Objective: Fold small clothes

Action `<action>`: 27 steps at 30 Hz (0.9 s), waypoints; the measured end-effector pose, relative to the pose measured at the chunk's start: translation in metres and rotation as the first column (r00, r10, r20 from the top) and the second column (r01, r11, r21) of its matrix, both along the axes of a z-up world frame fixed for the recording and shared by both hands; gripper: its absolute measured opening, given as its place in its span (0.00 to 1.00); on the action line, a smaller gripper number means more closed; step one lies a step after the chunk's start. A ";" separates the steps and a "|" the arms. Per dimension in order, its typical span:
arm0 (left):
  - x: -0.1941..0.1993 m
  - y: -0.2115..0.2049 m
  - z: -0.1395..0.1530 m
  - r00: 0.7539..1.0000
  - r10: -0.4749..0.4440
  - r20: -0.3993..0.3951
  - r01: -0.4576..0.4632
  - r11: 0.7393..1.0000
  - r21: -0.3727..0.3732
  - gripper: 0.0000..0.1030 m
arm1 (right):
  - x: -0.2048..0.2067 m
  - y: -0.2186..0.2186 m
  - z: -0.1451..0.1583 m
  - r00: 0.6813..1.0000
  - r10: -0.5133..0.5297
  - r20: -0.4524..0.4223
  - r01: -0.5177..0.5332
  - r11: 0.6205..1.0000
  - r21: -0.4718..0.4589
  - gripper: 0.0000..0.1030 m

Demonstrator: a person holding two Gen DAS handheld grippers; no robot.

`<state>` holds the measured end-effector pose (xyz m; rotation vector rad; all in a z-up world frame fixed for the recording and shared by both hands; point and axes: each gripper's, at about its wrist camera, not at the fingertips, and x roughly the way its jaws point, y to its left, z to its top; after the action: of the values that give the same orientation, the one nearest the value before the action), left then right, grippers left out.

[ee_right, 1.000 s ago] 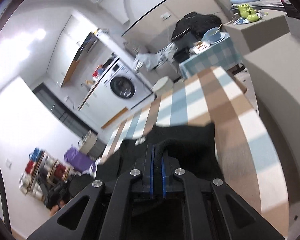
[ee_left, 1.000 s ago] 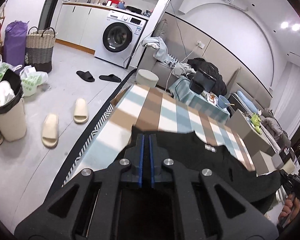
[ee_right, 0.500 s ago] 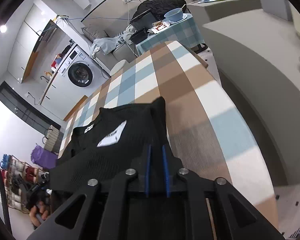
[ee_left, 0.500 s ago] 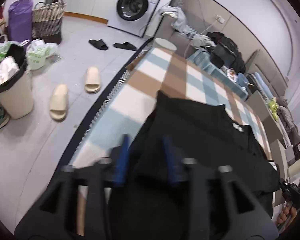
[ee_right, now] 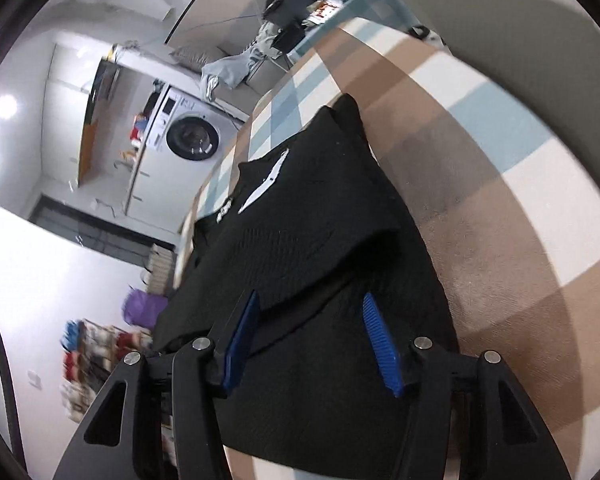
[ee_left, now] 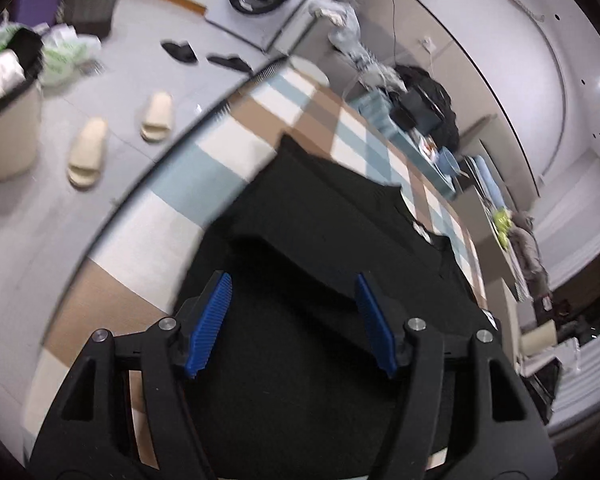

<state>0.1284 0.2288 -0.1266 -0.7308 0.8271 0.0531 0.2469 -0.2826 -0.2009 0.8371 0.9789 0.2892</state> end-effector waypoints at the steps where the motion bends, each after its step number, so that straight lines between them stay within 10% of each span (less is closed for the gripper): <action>1: 0.001 -0.004 -0.003 1.000 -0.011 -0.006 0.011 1.000 -0.013 0.58 | 0.002 -0.001 0.000 1.000 -0.014 -0.003 0.014 1.000 0.010 0.54; 13: 0.043 -0.010 -0.012 0.999 0.009 0.037 -0.006 0.996 -0.090 0.61 | 0.017 -0.020 0.012 0.993 -0.111 0.037 0.112 0.993 -0.041 0.54; 15: 0.046 -0.009 -0.009 0.998 0.021 0.052 -0.016 0.995 -0.099 0.35 | 0.019 -0.016 0.009 0.995 -0.090 0.036 0.092 0.995 -0.038 0.52; 18: 0.048 -0.010 -0.002 0.997 0.017 0.079 -0.012 0.998 -0.060 0.01 | 0.021 -0.008 0.013 0.997 -0.050 0.063 0.054 0.997 -0.062 0.19; 27: 0.076 -0.001 0.044 0.976 0.020 0.218 -0.015 1.000 -0.024 0.01 | 0.059 -0.010 0.059 0.973 -0.082 0.215 0.068 0.995 0.074 0.05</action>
<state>0.2045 0.2274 -0.0829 -0.7500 0.6125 -0.0208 0.3059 -0.2924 -0.1421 0.8805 0.7344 0.3425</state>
